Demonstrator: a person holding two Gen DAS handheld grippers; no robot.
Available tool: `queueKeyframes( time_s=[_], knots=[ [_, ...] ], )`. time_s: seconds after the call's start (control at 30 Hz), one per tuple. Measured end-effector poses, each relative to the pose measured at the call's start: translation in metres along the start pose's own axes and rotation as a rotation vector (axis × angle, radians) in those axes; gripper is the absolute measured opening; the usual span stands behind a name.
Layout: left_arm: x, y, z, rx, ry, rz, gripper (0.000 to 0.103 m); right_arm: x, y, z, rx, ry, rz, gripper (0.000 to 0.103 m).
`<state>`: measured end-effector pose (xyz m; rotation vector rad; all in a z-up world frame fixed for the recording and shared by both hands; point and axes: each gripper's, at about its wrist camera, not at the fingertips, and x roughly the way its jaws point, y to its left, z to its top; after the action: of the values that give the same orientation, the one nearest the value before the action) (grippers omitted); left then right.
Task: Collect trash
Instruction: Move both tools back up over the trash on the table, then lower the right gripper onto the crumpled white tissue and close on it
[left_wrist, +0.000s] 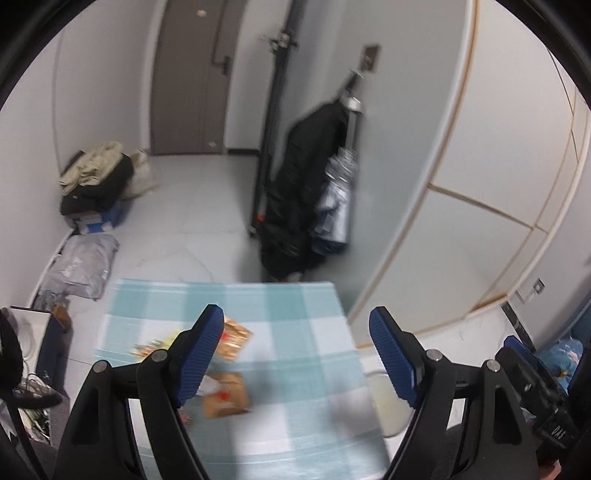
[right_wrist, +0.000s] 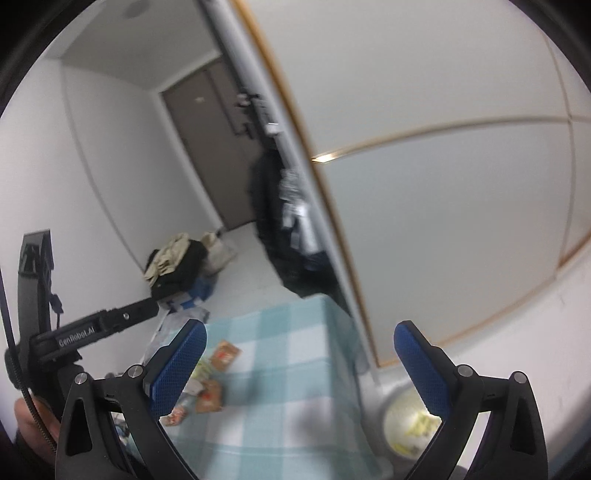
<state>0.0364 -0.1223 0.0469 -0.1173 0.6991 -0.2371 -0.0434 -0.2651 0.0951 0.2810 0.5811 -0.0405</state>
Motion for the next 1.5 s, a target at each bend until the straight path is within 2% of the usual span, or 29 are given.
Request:
queueKeyframes(
  time_s=[0.2, 0.4, 0.57, 0.87, 1.23, 1.5],
  knots=[
    [-0.004, 0.055, -0.003, -0.078, -0.027, 0.069, 0.078, 0.028, 0.055, -0.012, -0.076, 0.018, 0.048, 0.103],
    [-0.001, 0.1, -0.012, -0.131, -0.022, 0.12, 0.078, 0.048, 0.087, -0.019, -0.094, 0.029, 0.072, 0.103],
    [-0.001, 0.129, -0.024, -0.166, -0.01, 0.134, 0.078, 0.07, 0.111, -0.03, -0.129, 0.084, 0.026, 0.102],
    [0.009, 0.177, -0.046, -0.253, 0.05, 0.114, 0.078, 0.118, 0.141, -0.06, -0.162, 0.218, 0.064, 0.102],
    [0.016, 0.213, -0.057, -0.302, 0.104, 0.125, 0.078, 0.186, 0.177, -0.099, -0.31, 0.361, 0.083, 0.102],
    [0.018, 0.23, -0.058, -0.364, 0.132, 0.136, 0.078, 0.236, 0.191, -0.128, -0.329, 0.495, 0.099, 0.093]
  ],
)
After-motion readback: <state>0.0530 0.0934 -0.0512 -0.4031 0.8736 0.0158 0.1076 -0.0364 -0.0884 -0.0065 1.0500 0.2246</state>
